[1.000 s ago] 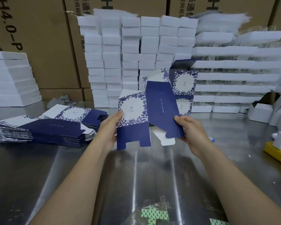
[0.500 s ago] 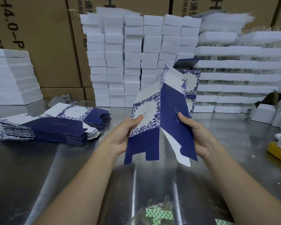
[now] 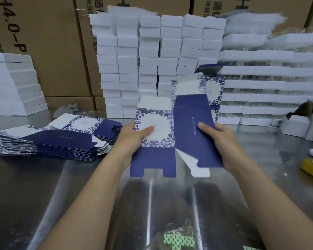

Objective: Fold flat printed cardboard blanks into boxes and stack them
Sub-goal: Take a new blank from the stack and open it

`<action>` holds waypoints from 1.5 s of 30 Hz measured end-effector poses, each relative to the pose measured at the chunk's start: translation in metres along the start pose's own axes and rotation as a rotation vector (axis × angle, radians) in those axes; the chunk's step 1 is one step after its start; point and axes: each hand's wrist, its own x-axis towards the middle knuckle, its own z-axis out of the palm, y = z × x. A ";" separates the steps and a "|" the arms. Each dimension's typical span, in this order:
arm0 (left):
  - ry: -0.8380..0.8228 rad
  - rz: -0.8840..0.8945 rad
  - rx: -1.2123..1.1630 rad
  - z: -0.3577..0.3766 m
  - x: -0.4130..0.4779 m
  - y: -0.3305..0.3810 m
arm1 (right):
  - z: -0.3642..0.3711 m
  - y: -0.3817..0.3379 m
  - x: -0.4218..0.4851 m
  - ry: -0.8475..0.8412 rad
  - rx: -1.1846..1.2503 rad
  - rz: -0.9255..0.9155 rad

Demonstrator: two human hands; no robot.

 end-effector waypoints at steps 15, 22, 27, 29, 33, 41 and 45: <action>-0.009 -0.159 -0.033 -0.013 0.006 -0.016 | -0.007 0.017 0.012 0.152 0.074 -0.003; 0.051 -0.045 0.113 -0.020 0.012 -0.023 | -0.010 0.023 0.016 0.090 -0.010 0.057; -0.035 -0.108 0.140 -0.023 0.013 -0.025 | -0.008 0.026 0.016 0.122 -0.069 0.038; -0.013 -0.140 0.129 -0.023 0.016 -0.024 | -0.008 0.026 0.015 0.097 -0.050 0.036; 0.037 -0.172 0.020 -0.024 0.016 -0.021 | -0.007 0.023 0.013 0.029 -0.021 0.067; 0.118 -0.101 0.099 -0.025 0.015 -0.027 | 0.001 0.027 0.006 0.051 -0.102 0.151; 0.091 -0.155 0.117 -0.024 0.013 -0.026 | 0.001 0.027 0.005 0.109 -0.061 0.145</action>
